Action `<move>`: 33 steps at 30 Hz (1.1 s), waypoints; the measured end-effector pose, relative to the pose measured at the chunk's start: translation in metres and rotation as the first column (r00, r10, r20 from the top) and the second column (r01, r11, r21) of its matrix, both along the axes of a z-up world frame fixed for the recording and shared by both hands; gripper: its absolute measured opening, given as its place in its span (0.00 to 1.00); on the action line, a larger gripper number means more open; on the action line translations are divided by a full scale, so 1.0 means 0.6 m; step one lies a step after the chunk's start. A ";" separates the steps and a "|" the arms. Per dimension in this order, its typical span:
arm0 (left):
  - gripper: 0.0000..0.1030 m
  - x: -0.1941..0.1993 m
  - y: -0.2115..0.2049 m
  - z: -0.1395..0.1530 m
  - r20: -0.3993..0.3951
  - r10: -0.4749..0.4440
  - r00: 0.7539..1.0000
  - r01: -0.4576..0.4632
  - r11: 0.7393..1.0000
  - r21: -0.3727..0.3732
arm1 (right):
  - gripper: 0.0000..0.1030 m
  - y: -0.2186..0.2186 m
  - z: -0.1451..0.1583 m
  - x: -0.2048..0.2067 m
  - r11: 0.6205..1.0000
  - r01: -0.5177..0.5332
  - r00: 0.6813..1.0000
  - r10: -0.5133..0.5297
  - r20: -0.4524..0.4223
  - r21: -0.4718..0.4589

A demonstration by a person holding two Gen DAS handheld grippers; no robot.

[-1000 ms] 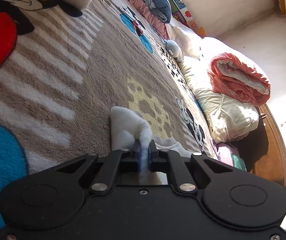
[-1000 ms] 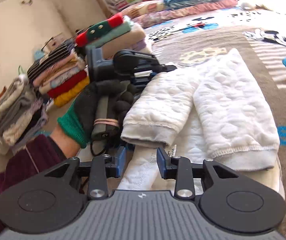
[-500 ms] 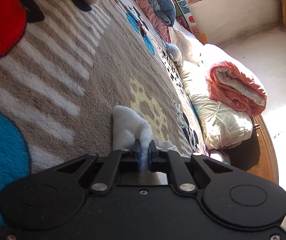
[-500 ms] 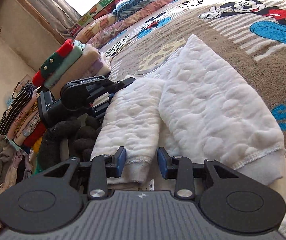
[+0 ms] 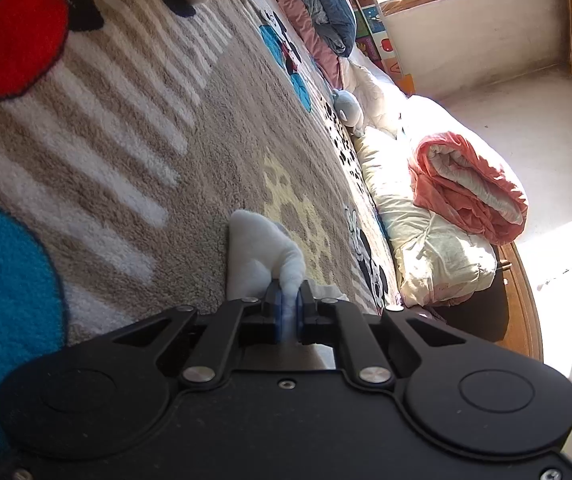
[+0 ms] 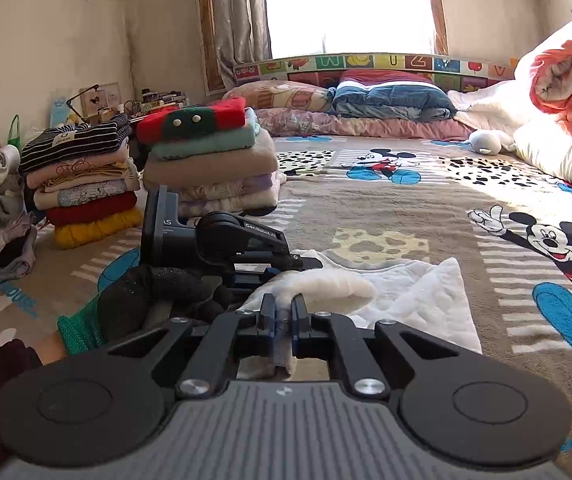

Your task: Fold clothes

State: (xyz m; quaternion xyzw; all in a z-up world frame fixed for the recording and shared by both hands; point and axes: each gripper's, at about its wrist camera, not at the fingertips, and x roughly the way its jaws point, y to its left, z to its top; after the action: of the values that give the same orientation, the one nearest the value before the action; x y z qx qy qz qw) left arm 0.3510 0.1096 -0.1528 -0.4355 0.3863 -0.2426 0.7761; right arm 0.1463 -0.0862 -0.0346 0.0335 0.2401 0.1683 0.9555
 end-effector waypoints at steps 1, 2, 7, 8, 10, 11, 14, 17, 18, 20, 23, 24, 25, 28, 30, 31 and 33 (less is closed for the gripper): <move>0.06 0.000 0.000 0.000 0.001 -0.005 1.000 0.005 1.000 0.002 | 0.09 -0.007 0.000 -0.004 1.000 0.000 1.000 0.000 -0.009 0.004; 0.08 0.001 0.000 0.000 0.002 -0.008 1.000 0.008 1.000 0.006 | 0.09 -0.016 -0.009 -0.007 1.000 0.006 0.999 -0.005 -0.038 0.028; 0.08 0.000 -0.002 0.003 0.003 -0.017 1.000 0.017 1.000 0.016 | 0.09 -0.078 -0.067 -0.010 0.970 0.092 0.976 -0.043 -0.214 0.225; 0.08 0.000 -0.003 0.003 0.005 -0.019 1.000 0.019 1.000 0.017 | 0.09 -0.091 -0.078 -0.007 0.951 0.114 0.968 -0.041 -0.249 0.289; 0.08 -0.002 -0.004 0.004 0.010 -0.023 1.000 0.023 0.999 0.030 | 0.09 -0.110 -0.093 -0.004 0.914 0.155 0.953 -0.038 -0.301 0.374; 0.08 -0.002 -0.006 0.005 0.014 -0.025 1.000 0.025 0.999 0.038 | 0.09 -0.116 -0.099 -0.002 0.901 0.171 0.947 -0.038 -0.320 0.400; 0.08 -0.004 -0.009 0.008 0.025 -0.033 0.999 0.032 0.998 0.059 | 0.09 -0.116 -0.117 0.011 0.901 0.183 0.916 -0.011 -0.401 0.394; 0.08 -0.006 -0.010 0.014 0.041 -0.046 0.998 0.042 0.996 0.077 | 0.11 -0.098 -0.103 -0.003 0.948 0.147 0.932 -0.036 -0.361 0.283; 0.08 -0.007 -0.011 0.015 0.044 -0.048 0.998 0.045 0.996 0.083 | 0.13 -0.094 -0.094 -0.013 0.958 0.142 0.944 -0.056 -0.324 0.248; 0.08 -0.009 -0.011 0.018 0.050 -0.052 0.997 0.048 0.995 0.089 | 0.13 -0.086 -0.074 -0.033 0.975 0.136 0.965 -0.090 -0.248 0.176; 0.09 -0.012 -0.013 0.023 0.060 -0.061 0.996 0.054 0.992 0.110 | 0.13 -0.071 -0.047 -0.058 0.989 0.125 0.986 -0.115 -0.123 0.081; 0.09 -0.013 -0.013 0.026 0.063 -0.062 0.996 0.054 0.991 0.118 | 0.13 -0.065 -0.038 -0.062 0.992 0.116 0.991 -0.111 -0.078 0.058; 0.12 -0.015 -0.014 0.029 0.071 -0.064 0.995 0.055 0.991 0.125 | 0.13 -0.058 -0.030 -0.066 0.994 0.105 0.994 -0.104 -0.033 0.036; 0.25 -0.022 -0.016 0.042 0.096 -0.071 0.993 0.057 0.987 0.147 | 0.13 -0.018 -0.024 -0.038 1.000 0.007 1.000 -0.007 -0.006 -0.021; 0.28 -0.028 -0.020 0.050 0.114 -0.084 0.990 0.062 0.981 0.182 | 0.14 0.016 -0.036 -0.011 0.996 -0.068 0.997 0.066 -0.035 -0.063; 0.28 -0.031 -0.023 0.054 0.124 -0.095 0.988 0.068 0.976 0.209 | 0.15 0.032 -0.042 0.002 0.991 -0.105 0.994 0.101 -0.052 -0.083; 0.28 -0.038 -0.031 0.062 0.148 -0.117 0.982 0.073 0.959 0.275 | 0.18 0.055 -0.076 0.022 0.980 -0.146 0.984 0.129 -0.126 -0.133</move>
State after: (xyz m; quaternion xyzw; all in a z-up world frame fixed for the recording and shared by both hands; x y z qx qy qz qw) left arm 0.3281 0.0912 -0.1156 -0.2861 0.3713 -0.2601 0.8442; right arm 0.1594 -0.0534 -0.0803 -0.0414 0.3088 0.2143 0.9257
